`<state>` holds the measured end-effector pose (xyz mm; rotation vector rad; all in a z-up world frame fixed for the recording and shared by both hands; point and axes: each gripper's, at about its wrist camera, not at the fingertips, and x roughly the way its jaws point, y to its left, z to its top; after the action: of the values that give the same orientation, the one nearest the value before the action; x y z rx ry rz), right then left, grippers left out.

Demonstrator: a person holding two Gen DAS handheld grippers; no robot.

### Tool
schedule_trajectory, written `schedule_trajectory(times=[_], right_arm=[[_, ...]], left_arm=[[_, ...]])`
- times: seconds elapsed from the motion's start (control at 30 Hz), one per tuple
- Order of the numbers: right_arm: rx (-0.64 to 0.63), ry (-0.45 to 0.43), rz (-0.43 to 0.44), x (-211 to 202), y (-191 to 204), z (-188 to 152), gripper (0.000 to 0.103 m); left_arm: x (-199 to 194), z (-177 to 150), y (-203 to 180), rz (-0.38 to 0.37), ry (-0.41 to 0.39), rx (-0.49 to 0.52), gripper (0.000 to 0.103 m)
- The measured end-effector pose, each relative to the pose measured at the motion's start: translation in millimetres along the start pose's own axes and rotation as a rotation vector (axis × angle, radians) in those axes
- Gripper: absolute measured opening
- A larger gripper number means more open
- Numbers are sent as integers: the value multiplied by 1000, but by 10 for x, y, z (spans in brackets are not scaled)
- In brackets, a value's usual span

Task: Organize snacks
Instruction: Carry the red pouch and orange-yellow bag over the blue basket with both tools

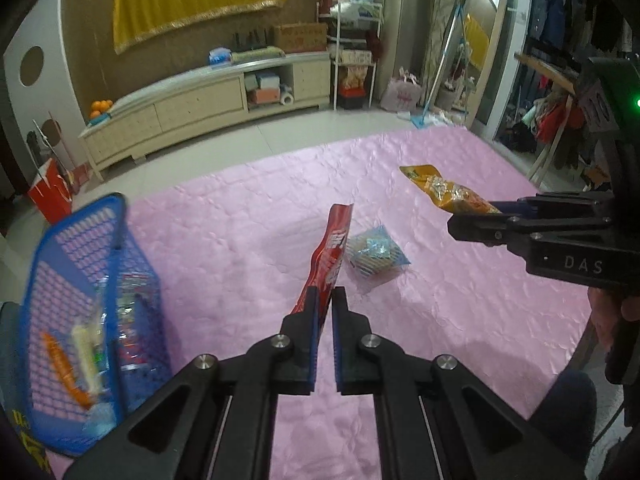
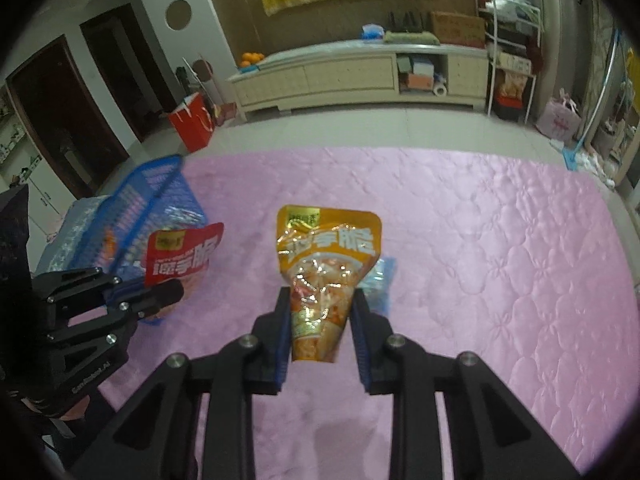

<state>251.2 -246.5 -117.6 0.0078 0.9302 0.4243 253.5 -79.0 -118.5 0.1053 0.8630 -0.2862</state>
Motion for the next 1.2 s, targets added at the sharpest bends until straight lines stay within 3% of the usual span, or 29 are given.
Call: schedule_trajectory(times=[0.2,0.47,0.83,1.2], right_arm=[[-43,-40,37,-238,445,4,32],[-102,-57,116,-225,1176,-38,32],[-190,-47,190,20,1915,83,32],[-208,-10,207,402,2096,192,32]], left_arm=[[-568,-131,135,20,-78,0,5],[-1044,-318,490,38,-133,-34,5],[-1338,-620,1252,116,-140,-135,5],[-1129,-615,1694,137,-103,-166,5]])
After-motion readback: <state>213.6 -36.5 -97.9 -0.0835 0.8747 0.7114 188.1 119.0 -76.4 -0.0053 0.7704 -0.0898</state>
